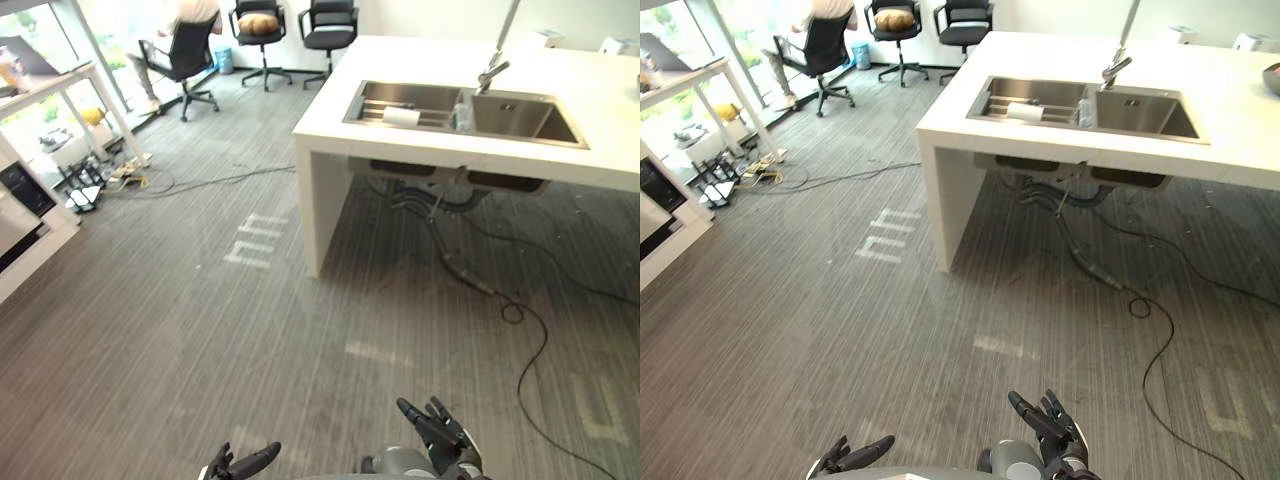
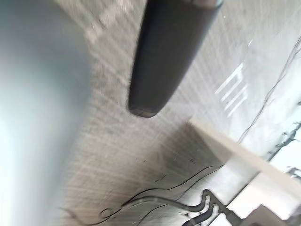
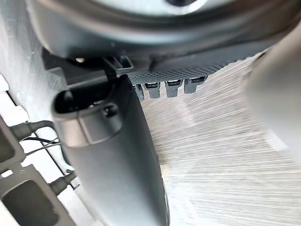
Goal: Walk over to the sink, pick up the cup, carry it to the dishwasher, place the cup inside the dishwasher, then close the dishwasher door
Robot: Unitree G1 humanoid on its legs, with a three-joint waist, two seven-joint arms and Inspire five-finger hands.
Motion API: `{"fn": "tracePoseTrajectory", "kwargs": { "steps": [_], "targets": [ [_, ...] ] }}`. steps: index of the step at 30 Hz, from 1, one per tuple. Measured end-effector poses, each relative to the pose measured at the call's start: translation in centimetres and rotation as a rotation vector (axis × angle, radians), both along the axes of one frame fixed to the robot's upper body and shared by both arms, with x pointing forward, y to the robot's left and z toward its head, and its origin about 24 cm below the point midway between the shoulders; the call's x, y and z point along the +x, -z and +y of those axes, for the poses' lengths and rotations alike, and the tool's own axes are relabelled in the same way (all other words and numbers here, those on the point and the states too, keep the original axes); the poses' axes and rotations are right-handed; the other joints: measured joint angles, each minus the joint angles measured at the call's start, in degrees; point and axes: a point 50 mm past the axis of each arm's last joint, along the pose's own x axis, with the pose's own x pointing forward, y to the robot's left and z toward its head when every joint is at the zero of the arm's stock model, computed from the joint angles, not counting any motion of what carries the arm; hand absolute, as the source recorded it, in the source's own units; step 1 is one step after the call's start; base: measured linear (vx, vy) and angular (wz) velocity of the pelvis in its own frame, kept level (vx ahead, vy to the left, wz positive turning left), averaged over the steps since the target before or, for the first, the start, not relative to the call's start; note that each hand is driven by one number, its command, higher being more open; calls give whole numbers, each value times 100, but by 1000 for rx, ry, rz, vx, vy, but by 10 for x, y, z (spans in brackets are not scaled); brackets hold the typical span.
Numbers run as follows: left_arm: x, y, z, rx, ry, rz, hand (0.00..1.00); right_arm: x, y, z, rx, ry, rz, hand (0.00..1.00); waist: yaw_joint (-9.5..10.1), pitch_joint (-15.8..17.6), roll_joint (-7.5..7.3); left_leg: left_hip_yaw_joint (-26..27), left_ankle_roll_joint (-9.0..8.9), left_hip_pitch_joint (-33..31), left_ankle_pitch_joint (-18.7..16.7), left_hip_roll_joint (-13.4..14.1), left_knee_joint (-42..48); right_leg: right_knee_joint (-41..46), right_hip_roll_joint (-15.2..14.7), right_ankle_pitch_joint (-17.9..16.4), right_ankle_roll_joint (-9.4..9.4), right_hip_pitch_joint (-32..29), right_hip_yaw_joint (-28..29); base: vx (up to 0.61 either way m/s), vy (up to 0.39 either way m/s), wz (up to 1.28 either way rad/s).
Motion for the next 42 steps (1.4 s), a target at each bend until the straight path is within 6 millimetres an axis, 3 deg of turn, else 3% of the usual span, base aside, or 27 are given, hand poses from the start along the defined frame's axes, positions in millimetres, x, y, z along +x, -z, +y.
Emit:
{"fn": "tracePoseTrajectory", "kwargs": {
  "steps": [3, 4, 5, 6, 7, 8, 9, 10, 12, 13, 16, 17, 18, 19, 20, 21, 22, 24, 27, 29, 30, 32, 36, 38, 39, 40, 42],
  "targets": [
    [9, -4, -3, 29, -6, -67, 100, -11, 4, 0, 9, 2, 10, 100, 52, 145, -116, 265, 289, -1029, -266, -105, -48, -671, 27, 70, 22, 740, 223, 483, -78, -43],
    [21, -10, -2, 62, 18, -131, 100, -10, 5, 1, 9, 1, 12, 100, 145, 289, -194, 555, 504, -1257, -436, -228, -864, -845, -54, 87, 59, 1041, 402, 431, 7, -63],
    [27, -13, 0, 86, 50, -153, 100, -8, 5, 1, 10, -1, 6, 100, 191, 368, -253, 729, 574, -1287, -492, -331, -1498, -903, -147, 75, 127, 1181, 503, 429, 47, -80],
    [34, -17, 1, 126, 111, -181, 100, -3, 4, 3, 12, -5, -6, 100, 200, 415, -322, 893, 550, -1267, -309, -618, -3178, -910, -312, 5, 272, 1302, 609, 409, 80, -81],
    [39, -20, -1, 166, 166, -206, 100, 0, 2, 1, -2, -23, -21, 100, 205, 401, -270, 763, 635, -1202, 730, -849, -4850, -913, -357, -86, 413, 1383, 718, 416, 101, -86],
    [39, -22, -3, 190, 185, -221, 100, 2, 1, 1, -8, -39, -23, 100, 248, 386, -238, 626, 619, -1128, 1378, -911, -5194, -947, -359, -123, 475, 1462, 846, 451, 152, -72],
    [48, -28, -3, 245, 223, -257, 100, 5, 2, 10, 2, -64, -21, 100, 238, 314, -351, 635, 862, -987, 1483, -1069, -5396, -1044, -487, -123, 513, 1543, 993, 380, 144, -35],
    [59, -33, -5, 264, 241, -299, 100, 6, 1, 13, 3, -79, -29, 100, 207, 312, -394, 608, 905, -1018, 1435, -1127, -5426, -1030, -540, -87, 571, 1500, 1010, 529, 231, 2],
    [104, -65, -28, 342, 380, -518, 100, 17, 1, 21, -1, -138, -23, 100, 225, 345, -446, 630, 1040, -1145, 1135, -1273, -5168, -443, -678, -158, 689, 1190, 1180, 401, 188, 16],
    [113, -74, -35, 351, 416, -578, 100, 20, 0, 23, 0, -148, -20, 100, 208, 346, -446, 655, 1055, -1112, 1014, -1303, -5108, -204, -722, -192, 745, 1130, 1175, 361, 151, -6],
    [146, -127, -62, 400, 562, -873, 100, 24, -3, 25, -5, -143, -23, 100, 184, 270, -493, 835, 1174, -668, 480, -1504, -5068, 1513, -1010, -71, 973, 649, 1035, 370, 140, -23],
    [155, -145, -68, 427, 598, -961, 100, 24, -4, 25, -8, -143, -25, 100, 170, 266, -497, 872, 1200, -467, 405, -1577, -5181, 2243, -1143, 240, 1189, 361, 960, 365, 100, -25],
    [166, -173, -74, 486, 637, -1097, 100, 26, -8, 23, -23, -157, -35, 100, 107, 259, -484, 928, 1256, -76, 338, -1620, -5382, 3531, -1390, 871, 1338, -180, 799, 371, 90, -25],
    [169, -184, -74, 514, 644, -1144, 100, 30, -9, 23, -30, -168, -44, 100, 69, 258, -483, 959, 1226, 78, 318, -1618, -5423, 4080, -1520, 861, 1264, -397, 656, 368, 75, -28],
    [172, -198, -74, 551, 648, -1211, 100, 34, -12, 22, -40, -183, -57, 100, 11, 255, -476, 994, 1206, 350, 246, -1605, -5517, 4731, -1748, 754, 1060, -663, 372, 354, 16, -38],
    [176, -219, -75, 619, 634, -1306, 100, 38, -15, 19, -53, -198, -74, 100, -14, 215, -431, 1108, 1177, 761, 242, -1515, -5755, 5251, -1985, 524, 690, -1085, 12, 429, -14, -46],
    [178, -229, -76, 659, 617, -1356, 100, 40, -16, 18, -57, -200, -82, 100, -22, 170, -393, 1161, 1150, 904, 258, -1408, -5862, 5217, -2008, 414, 558, -1341, -152, 360, -20, -42],
    [182, -249, -75, 768, 595, -1446, 100, 45, -19, 20, -55, -199, -108, 100, -96, 143, -356, 1164, 1127, 1091, 271, -1179, -5980, 4595, -1989, 215, 513, -1731, -471, 356, -109, -14],
    [190, -265, -72, 940, 614, -1507, 100, 50, -22, 24, -44, -201, -125, 100, -209, 140, -335, 1158, 952, 1440, 220, -834, -6026, 2410, -1787, 122, 551, -1929, -757, 404, -227, -9],
    [194, -272, -68, 1007, 615, -1529, 100, 48, -20, 28, -29, -212, -108, 100, -237, 110, -377, 1155, 543, 1636, -37, -699, -5867, 470, -1509, 739, 514, -1776, -559, 440, -308, -14],
    [196, -274, -67, 1040, 601, -1521, 100, 48, -20, 27, -32, -230, -101, 100, -252, 90, -229, 1107, 283, 1782, -399, -529, -5708, -13, -1301, 1714, 336, -1581, -465, 364, -231, -22],
    [201, -274, -70, 1056, 599, -1483, 100, 52, -22, 16, -55, -249, -86, 100, -264, 30, 67, 859, 304, 1783, -435, -336, -5674, -7, -968, 1602, 353, -1548, -287, 386, -233, -38],
    [212, -278, -81, 1103, 649, -1442, 100, 50, -24, 16, -44, -274, -62, 100, -314, 27, 85, 755, 270, 1696, -228, -245, -5363, 392, -853, 974, 301, -1598, -240, 174, -169, -13],
    [214, -274, -82, 1111, 683, -1390, 100, 49, -24, 16, -36, -287, -40, 100, -301, 29, 86, 718, 352, 1369, -83, -150, -4572, 226, -819, 943, 268, -1405, -266, 119, -126, 6],
    [215, -271, -83, 1108, 719, -1340, 100, 44, -24, 16, -30, -300, -18, 100, -295, 39, 104, 729, 416, 859, 274, 134, -3393, -125, -710, 926, 203, -1052, -364, 161, -145, 25],
    [216, -270, -83, 1107, 733, -1320, 100, 41, -23, 16, -24, -304, -10, 100, -294, 39, 113, 781, 454, 655, 370, 301, -2920, -289, -654, 922, 176, -875, -424, 233, -159, 32],
    [219, -268, -80, 1115, 796, -1246, 100, 33, -19, 15, -3, -314, 27, 100, -279, 44, 77, 1117, 502, 271, 69, 616, -2383, -774, -562, 951, 35, -277, -651, 231, -100, 37]
  ]
}}
